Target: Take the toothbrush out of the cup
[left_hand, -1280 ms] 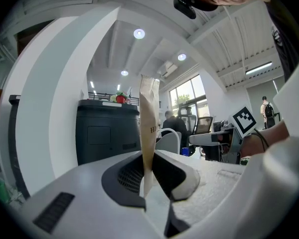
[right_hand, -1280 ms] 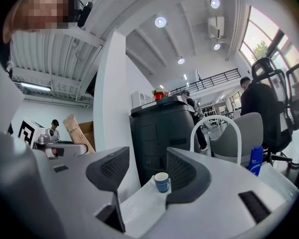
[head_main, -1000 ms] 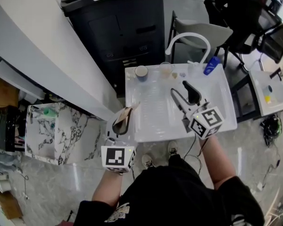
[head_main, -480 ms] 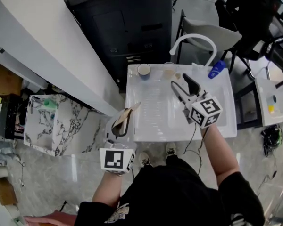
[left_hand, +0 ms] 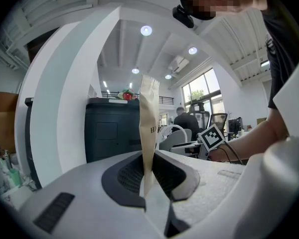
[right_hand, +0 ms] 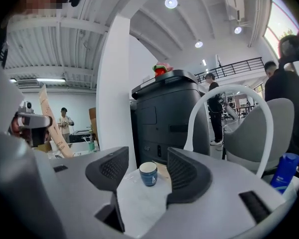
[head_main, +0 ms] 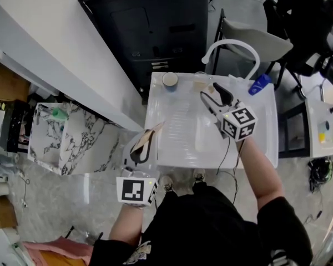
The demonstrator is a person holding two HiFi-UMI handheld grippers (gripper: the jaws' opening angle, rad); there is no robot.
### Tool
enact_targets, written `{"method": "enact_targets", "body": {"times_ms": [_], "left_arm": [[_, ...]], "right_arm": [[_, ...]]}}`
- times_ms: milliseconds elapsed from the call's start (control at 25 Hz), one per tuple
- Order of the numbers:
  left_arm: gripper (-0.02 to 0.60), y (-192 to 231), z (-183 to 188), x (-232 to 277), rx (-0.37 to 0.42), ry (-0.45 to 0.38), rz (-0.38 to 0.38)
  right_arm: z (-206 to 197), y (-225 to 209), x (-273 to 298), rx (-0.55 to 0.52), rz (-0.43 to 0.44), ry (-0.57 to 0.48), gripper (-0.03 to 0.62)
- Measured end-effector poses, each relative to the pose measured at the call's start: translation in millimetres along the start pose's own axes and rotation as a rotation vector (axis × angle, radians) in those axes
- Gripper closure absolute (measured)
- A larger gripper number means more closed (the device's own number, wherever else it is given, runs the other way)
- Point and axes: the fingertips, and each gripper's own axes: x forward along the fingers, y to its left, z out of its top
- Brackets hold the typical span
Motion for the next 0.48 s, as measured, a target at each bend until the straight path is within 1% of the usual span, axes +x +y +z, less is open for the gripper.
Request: {"method": "enact_targets", "body": {"times_ms": [480], "left_arm": [[0.537,-14,-13,7,-0.038,0.032,0.079]], "right_arm": [[-61,-39,42,-0.027,0.067,0.147,0.353]]}}
